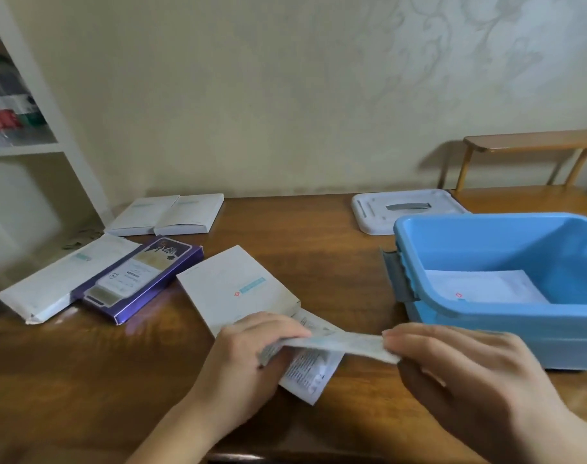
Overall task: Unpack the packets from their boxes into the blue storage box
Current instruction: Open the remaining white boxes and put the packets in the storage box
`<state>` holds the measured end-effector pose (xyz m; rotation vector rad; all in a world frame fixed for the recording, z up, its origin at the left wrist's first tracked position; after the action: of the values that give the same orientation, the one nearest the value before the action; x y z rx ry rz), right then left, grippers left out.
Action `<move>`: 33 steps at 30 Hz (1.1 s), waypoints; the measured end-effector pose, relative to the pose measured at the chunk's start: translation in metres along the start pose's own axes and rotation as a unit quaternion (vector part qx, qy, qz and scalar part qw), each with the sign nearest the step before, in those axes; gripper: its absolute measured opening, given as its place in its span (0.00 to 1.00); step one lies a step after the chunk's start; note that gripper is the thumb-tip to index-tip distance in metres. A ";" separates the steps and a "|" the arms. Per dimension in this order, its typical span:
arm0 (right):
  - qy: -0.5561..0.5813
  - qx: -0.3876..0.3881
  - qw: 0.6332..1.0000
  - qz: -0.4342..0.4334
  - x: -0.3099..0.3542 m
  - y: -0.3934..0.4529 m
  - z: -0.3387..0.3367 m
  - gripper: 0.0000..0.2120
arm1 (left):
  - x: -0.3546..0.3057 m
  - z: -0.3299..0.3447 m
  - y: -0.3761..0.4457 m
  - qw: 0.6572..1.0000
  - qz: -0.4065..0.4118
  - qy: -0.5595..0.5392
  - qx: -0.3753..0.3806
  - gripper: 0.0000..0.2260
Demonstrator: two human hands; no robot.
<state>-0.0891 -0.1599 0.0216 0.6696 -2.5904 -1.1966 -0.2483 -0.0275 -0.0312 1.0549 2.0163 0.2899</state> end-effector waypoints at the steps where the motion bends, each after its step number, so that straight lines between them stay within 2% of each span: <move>1: 0.009 -0.033 0.999 0.034 -0.004 0.002 -0.011 0.05 | 0.001 -0.005 0.005 0.998 -0.032 -0.049 -0.024 0.10; 4: 0.048 -0.125 0.980 0.147 -0.030 0.007 -0.047 0.02 | -0.013 -0.019 0.029 0.972 -0.089 -0.206 -0.071 0.16; 7: 0.149 -0.172 0.938 0.260 -0.083 0.013 -0.076 0.06 | -0.054 -0.017 0.078 0.959 -0.039 -0.278 -0.024 0.18; 10: 0.182 -0.119 0.898 0.383 -0.146 0.009 -0.087 0.06 | -0.076 0.012 0.137 0.965 -0.068 -0.249 0.039 0.12; 13: 0.231 -0.038 0.838 0.492 -0.194 -0.014 -0.084 0.05 | -0.080 0.055 0.185 0.976 -0.118 -0.160 0.087 0.10; 16: 0.211 0.037 0.805 0.553 -0.217 -0.039 -0.080 0.05 | -0.086 0.095 0.205 0.983 -0.099 -0.037 0.152 0.10; 21: 0.149 0.152 0.791 0.574 -0.229 -0.056 -0.067 0.10 | -0.097 0.126 0.202 0.963 -0.043 0.184 0.190 0.05; 25: 0.098 0.279 0.786 0.544 -0.224 -0.055 -0.046 0.14 | -0.107 0.138 0.198 0.921 -0.003 0.332 0.205 0.08; 30: 0.017 0.398 0.790 0.466 -0.218 -0.056 -0.028 0.20 | -0.112 0.149 0.192 0.853 0.010 0.451 0.262 0.09; 33: -0.039 0.435 0.794 0.423 -0.220 -0.059 -0.023 0.25 | -0.114 0.154 0.188 0.830 0.026 0.476 0.288 0.09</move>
<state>0.1303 -0.1027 -0.0084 -0.4717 -2.8438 0.2784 0.0118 -0.0227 0.0340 1.5218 3.1085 0.2646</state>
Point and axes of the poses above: each hand's wrist, its own y-axis towards the middle knuckle, its own z-axis out of the palm, x = y × z, the point moved 8 cm from there along y, towards the middle knuckle, and after that the axes turned 7 degrees about -z, right-handed, at the moved point
